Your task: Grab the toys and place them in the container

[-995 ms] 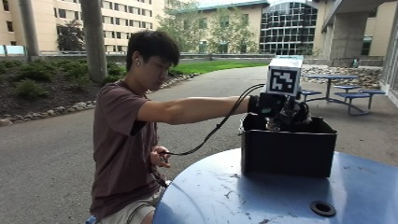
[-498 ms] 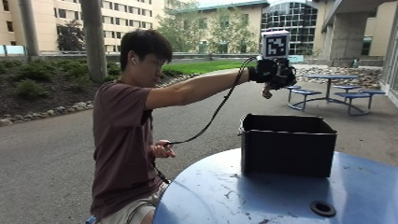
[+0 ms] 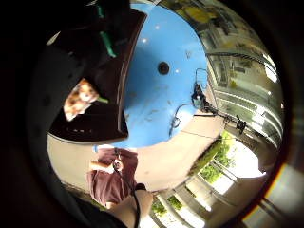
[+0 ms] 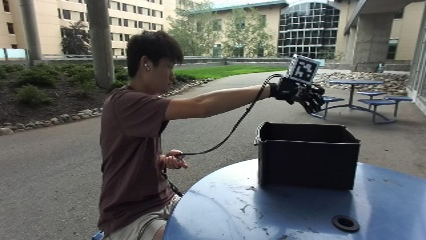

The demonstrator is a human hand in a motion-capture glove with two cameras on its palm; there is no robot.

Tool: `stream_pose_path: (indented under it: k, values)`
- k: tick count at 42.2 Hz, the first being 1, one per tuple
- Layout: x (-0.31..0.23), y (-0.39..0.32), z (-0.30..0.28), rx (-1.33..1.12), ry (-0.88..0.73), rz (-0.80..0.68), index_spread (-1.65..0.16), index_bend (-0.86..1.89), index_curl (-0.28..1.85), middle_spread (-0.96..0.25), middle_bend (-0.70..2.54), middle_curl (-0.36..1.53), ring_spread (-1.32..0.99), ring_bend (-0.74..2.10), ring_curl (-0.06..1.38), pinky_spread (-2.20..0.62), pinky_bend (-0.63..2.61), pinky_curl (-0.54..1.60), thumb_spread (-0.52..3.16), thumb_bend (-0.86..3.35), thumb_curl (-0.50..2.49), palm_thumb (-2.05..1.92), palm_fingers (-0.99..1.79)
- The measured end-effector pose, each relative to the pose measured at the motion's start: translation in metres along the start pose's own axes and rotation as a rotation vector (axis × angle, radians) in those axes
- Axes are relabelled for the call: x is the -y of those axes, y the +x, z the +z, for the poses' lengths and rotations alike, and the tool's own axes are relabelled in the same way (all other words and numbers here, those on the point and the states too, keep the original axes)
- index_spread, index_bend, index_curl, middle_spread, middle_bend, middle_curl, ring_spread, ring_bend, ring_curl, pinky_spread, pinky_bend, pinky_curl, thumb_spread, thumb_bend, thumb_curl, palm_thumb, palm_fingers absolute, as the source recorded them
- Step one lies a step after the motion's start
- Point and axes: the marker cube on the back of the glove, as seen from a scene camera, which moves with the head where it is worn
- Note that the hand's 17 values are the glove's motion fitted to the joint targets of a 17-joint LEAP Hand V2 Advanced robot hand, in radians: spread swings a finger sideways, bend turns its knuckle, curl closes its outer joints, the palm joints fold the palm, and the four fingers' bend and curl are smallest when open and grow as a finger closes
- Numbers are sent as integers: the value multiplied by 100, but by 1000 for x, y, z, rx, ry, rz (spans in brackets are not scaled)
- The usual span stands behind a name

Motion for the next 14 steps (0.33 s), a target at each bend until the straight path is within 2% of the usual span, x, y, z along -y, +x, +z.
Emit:
stream_pose_path:
  k: [3,8,11,14]
  values:
    - [2,6,1,-27,11,60,-9,5,5,-8,38,66,-17,106,47,-15,142,50,124,-3,72,2,-44]
    - [-4,15,-8,88,41,-54,-7,4,7,-2,28,60,-11,92,39,-9,132,45,127,-3,64,-1,-40]
    - [-1,46,-16,173,70,83,-7,3,7,0,24,57,-9,86,37,-6,128,43,129,-3,60,-2,-37]
    - [-1,61,-19,192,99,122,-7,2,7,2,21,56,-7,83,35,-4,124,41,130,-2,56,-2,-34]
